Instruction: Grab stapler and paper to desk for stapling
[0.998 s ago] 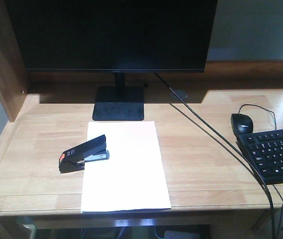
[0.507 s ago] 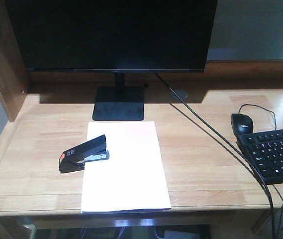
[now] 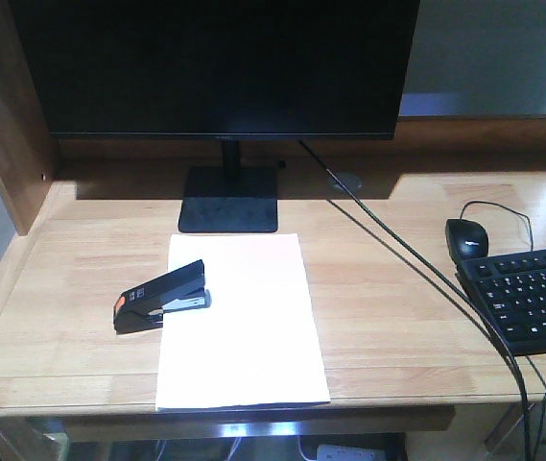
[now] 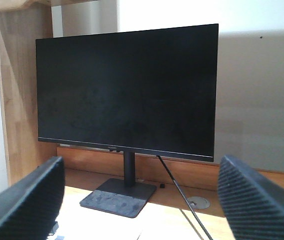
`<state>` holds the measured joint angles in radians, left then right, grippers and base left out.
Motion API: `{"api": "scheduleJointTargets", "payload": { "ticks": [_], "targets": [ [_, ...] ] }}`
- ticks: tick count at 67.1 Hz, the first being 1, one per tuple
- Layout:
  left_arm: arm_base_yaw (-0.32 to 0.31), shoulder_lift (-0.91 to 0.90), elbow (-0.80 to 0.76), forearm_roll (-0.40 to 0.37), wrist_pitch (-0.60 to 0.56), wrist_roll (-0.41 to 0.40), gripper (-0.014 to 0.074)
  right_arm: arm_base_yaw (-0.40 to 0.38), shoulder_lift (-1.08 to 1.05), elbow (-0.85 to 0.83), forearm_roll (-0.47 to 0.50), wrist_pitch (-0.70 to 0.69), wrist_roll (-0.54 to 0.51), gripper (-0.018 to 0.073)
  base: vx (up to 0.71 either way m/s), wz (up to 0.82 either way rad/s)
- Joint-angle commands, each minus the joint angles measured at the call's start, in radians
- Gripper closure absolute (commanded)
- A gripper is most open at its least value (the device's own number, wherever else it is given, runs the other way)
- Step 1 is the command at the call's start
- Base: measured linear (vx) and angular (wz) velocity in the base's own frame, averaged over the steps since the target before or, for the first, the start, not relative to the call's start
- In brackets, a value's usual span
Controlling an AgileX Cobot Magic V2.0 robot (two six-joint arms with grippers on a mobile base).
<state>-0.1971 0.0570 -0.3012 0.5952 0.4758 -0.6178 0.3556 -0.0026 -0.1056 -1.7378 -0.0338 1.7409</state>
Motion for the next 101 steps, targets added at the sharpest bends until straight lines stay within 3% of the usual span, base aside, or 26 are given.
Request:
{"api": "scheduleJointTargets", "payload": {
  "ticks": [1,33,41,52,64,101],
  "targets": [
    [-0.004,0.016,-0.024,0.008,-0.056,-0.006,0.0603,-0.005,0.011,-0.026,-0.045,0.014,-0.009,-0.0029,0.0,0.0],
    [-0.004,0.016,-0.024,0.008,-0.056,-0.006,0.0603,-0.005,0.011,-0.026,-0.045,0.022,-0.01,-0.0027,0.0,0.0],
    [-0.004,0.016,-0.024,0.008,-0.056,-0.006,0.0603,-0.005,0.011,-0.026,-0.045,0.022,-0.01,0.0014,0.0,0.0],
    [-0.004,0.016,-0.024,0.008,-0.056,-0.006,0.0603,-0.005,0.011,-0.026,-0.047,0.022,-0.013,0.0205,0.0,0.0],
    [-0.004,0.016,-0.024,0.008,-0.056,-0.006,0.0603,-0.005,0.011,-0.026,-0.046,0.024,-0.013,0.0576,0.0,0.0],
    [-0.004,0.016,-0.024,0.008,-0.056,-0.006,0.0603,-0.005,0.011,-0.026,-0.047,0.034,-0.013,0.0568,0.0,0.0]
  ]
}}
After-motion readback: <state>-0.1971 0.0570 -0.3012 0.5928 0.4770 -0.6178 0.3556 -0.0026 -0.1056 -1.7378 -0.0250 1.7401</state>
